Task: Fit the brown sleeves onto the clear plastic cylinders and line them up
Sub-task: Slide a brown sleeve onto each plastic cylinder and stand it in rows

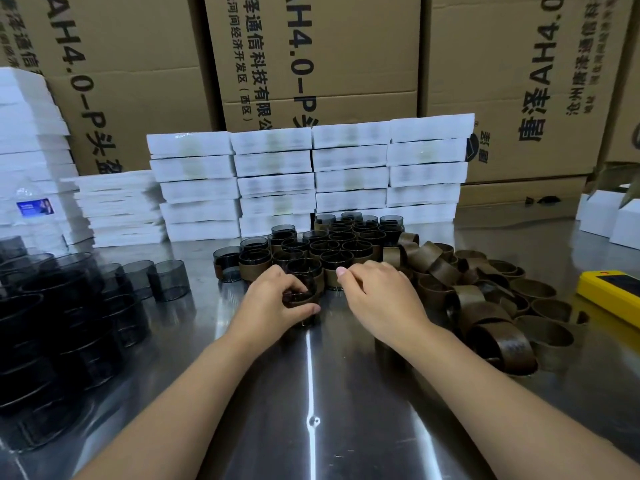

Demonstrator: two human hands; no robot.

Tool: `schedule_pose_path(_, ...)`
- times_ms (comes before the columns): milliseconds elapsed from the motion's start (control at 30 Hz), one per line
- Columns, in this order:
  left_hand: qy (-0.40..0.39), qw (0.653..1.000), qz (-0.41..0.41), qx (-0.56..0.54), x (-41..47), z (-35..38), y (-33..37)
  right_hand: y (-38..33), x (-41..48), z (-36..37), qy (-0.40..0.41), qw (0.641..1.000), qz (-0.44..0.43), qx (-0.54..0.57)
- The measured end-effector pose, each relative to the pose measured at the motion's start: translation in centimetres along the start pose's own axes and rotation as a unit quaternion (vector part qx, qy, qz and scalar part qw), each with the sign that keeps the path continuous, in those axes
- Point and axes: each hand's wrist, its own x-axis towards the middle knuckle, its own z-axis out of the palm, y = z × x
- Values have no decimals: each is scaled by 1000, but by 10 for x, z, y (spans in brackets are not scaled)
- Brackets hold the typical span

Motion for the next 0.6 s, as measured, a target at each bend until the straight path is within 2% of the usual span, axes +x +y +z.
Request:
schedule_pose_path(267,-93,994,-24,-47,-4,-3,5,0,-1,1,8,999,11,49)
schedule_pose_path(400,-65,997,-43,9,-3,-3,0,1,-1,1,5,999,10,53)
schedule_pose_path(533,-29,997,-27,68,-1,-9,-3,1,-3,2,-1,998,9,55)
schedule_pose_path(600,20,992,-40,119,2,-19,-4,1,-3,2,-2,998,7,55)
